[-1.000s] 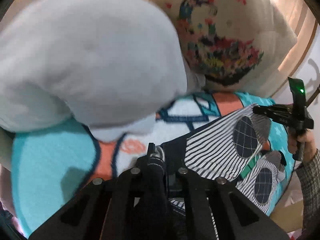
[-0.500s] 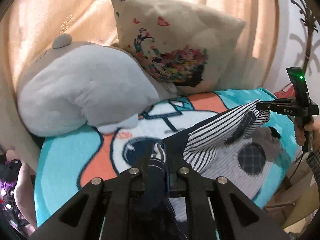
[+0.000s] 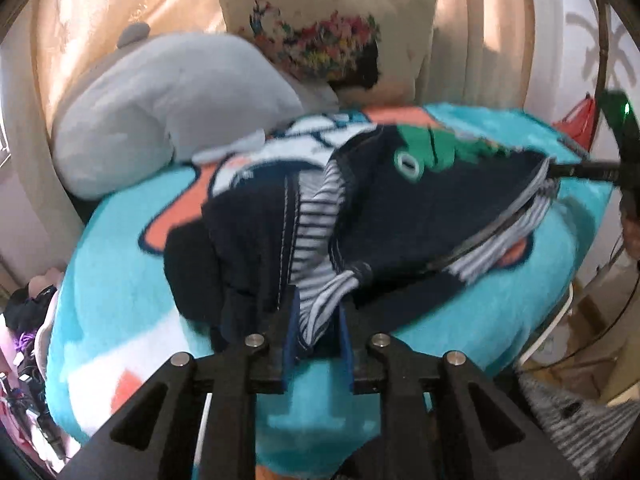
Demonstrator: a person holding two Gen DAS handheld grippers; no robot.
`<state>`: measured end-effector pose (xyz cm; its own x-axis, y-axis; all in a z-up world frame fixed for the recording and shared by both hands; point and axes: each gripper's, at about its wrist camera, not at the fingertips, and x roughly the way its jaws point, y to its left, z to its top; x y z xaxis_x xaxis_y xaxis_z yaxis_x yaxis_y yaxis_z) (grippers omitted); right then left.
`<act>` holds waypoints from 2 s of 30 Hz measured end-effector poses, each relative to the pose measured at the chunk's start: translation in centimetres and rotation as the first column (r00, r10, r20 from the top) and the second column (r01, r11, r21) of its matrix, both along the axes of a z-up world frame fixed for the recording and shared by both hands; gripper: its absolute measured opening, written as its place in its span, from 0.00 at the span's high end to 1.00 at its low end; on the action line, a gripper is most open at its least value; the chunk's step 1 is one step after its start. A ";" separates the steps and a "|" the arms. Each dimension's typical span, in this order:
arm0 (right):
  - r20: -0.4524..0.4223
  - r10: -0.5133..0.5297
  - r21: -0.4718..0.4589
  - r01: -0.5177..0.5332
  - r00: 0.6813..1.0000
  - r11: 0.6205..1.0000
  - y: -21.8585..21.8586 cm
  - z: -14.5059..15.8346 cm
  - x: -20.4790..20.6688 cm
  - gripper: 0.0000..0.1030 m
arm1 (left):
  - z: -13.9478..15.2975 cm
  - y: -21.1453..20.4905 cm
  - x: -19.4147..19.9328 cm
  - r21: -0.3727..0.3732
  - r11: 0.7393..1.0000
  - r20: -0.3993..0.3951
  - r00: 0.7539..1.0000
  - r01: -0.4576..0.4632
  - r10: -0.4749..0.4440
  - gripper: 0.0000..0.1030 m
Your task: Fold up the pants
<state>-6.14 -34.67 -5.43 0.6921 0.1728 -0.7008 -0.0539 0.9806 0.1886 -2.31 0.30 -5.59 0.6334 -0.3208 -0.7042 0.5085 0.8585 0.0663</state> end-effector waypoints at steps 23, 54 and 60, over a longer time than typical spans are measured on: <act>-0.037 -0.199 -0.282 0.180 0.979 0.942 2.1 -0.8 2.4 0.89 | 5.3 8.1 -0.2 -0.338 0.934 -0.032 0.993 -0.115 0.111 0.43; -0.043 -0.253 0.009 0.253 0.967 0.967 -3.6 -1.5 4.6 0.21 | -1.2 2.4 9.0 -0.289 0.942 -0.266 0.960 -0.169 0.090 0.43; -0.054 -0.216 -0.028 0.214 0.975 0.976 -1.8 -1.6 5.2 0.77 | -0.8 2.2 9.3 -0.310 0.931 -0.272 0.956 -0.192 0.107 0.64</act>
<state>-0.93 -36.50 -7.07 0.6704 0.0084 -0.7420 0.1689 0.9720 0.1636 7.03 2.51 -6.44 0.5124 -0.4765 -0.7144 0.3359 0.8769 -0.3439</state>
